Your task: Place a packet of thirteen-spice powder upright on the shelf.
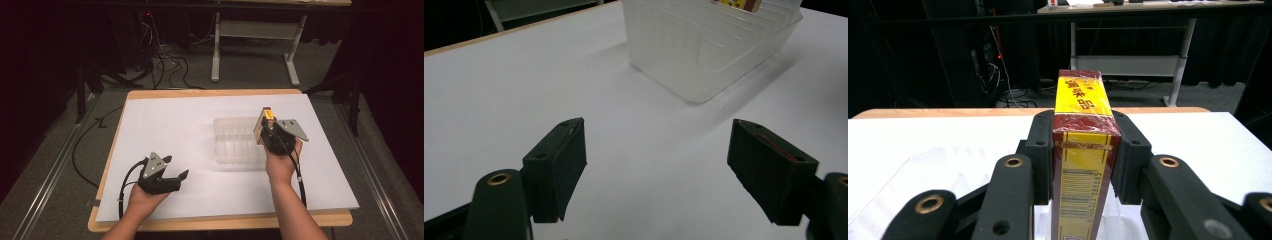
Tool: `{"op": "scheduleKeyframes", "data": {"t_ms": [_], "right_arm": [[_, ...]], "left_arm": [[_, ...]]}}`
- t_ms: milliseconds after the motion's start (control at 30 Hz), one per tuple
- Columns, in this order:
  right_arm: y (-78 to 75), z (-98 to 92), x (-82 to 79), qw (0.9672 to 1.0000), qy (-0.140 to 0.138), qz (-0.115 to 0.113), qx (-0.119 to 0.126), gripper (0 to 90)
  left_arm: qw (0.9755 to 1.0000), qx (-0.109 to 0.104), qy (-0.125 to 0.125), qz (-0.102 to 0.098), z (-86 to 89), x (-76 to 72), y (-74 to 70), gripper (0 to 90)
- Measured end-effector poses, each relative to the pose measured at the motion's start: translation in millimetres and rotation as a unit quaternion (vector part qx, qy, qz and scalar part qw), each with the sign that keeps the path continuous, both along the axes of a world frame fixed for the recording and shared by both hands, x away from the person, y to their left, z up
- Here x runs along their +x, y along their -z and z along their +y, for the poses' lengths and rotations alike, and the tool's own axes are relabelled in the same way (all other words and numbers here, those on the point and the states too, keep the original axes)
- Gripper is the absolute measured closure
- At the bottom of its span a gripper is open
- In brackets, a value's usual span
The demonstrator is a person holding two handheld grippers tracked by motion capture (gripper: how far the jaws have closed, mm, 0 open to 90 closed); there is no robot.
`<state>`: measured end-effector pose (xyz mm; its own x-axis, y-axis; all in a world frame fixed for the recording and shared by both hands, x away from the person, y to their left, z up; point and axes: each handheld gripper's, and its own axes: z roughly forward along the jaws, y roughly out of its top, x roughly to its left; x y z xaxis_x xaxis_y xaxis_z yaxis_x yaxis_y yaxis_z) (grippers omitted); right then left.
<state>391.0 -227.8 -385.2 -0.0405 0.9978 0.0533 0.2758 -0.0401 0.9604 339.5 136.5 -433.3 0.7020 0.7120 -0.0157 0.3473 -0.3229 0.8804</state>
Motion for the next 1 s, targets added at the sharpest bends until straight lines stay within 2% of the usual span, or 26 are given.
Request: {"op": "scheduleKeyframes", "data": {"t_ms": [233,733,1000], "right_arm": [[5.6,1.6,1.1,1.0000,0.004,0.004,0.001,67.7],[27.9,5.6,11.3,0.9998,0.011,0.017,-0.002,67.6],[36.7,6.6,13.2,0.9996,-0.002,0.026,-0.007,65.5]], "left_arm": [[1.0000,0.000,0.000,0.000,-0.1,-0.3,0.2,24.2],[1.0000,0.008,0.005,0.001,-3.7,-1.2,1.8,24.2],[0.9999,0.010,0.005,0.004,-3.7,-0.6,2.6,24.2]]}}
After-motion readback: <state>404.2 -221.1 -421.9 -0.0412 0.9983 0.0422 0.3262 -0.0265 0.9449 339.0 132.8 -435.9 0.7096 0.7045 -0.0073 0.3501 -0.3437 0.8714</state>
